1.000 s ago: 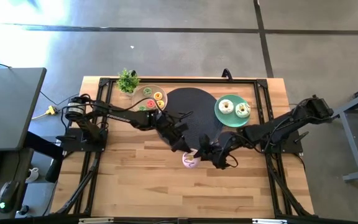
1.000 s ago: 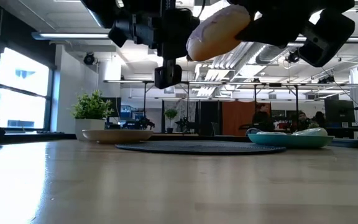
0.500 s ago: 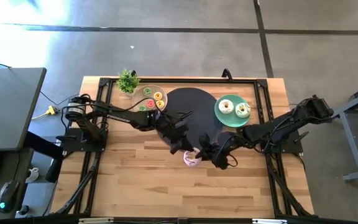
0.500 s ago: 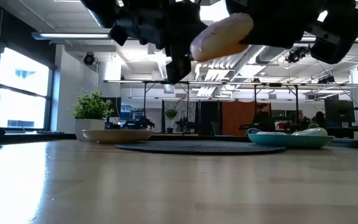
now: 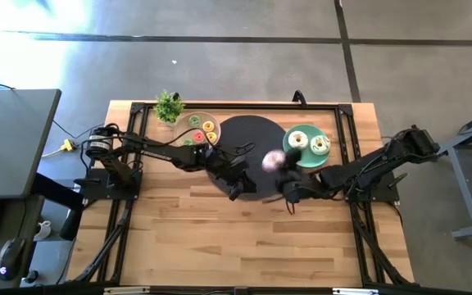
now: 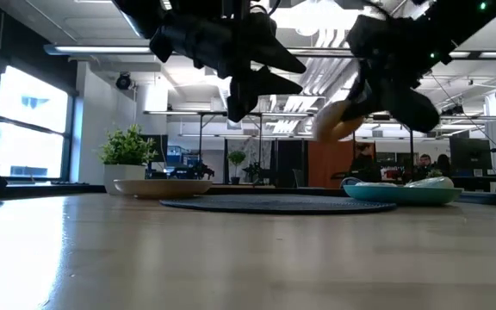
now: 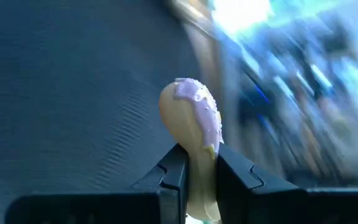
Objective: Pick & Place donuts
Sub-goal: Put the large pink donut on the green plate
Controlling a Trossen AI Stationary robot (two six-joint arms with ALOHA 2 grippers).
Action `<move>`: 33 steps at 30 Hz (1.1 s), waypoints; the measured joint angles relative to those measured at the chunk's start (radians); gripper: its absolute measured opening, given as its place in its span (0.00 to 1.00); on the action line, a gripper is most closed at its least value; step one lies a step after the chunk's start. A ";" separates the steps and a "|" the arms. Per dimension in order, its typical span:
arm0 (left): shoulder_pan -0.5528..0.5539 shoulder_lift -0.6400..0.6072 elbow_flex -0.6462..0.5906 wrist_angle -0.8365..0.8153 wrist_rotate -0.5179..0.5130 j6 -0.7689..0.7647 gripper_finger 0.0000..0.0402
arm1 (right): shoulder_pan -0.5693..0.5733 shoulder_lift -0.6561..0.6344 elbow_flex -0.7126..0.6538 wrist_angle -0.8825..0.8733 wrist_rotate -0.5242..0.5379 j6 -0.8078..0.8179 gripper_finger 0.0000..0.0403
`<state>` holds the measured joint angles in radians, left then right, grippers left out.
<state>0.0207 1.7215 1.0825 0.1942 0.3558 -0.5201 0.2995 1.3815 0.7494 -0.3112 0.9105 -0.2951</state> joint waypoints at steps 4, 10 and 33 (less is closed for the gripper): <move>-0.001 0.000 0.000 -0.002 0.000 0.000 0.30 | -0.003 -0.002 0.000 -0.196 0.227 0.394 0.14; 0.000 0.000 0.000 -0.002 -0.001 0.000 0.30 | -0.061 -0.002 -0.001 -0.411 0.034 0.728 0.13; -0.001 0.002 0.000 -0.002 0.026 -0.092 0.30 | -0.223 -0.002 -0.217 -0.321 -0.032 0.747 0.23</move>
<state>0.0200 1.7232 1.0824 0.1921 0.3820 -0.6120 0.0761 1.3790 0.5328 -0.6322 0.8788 0.4522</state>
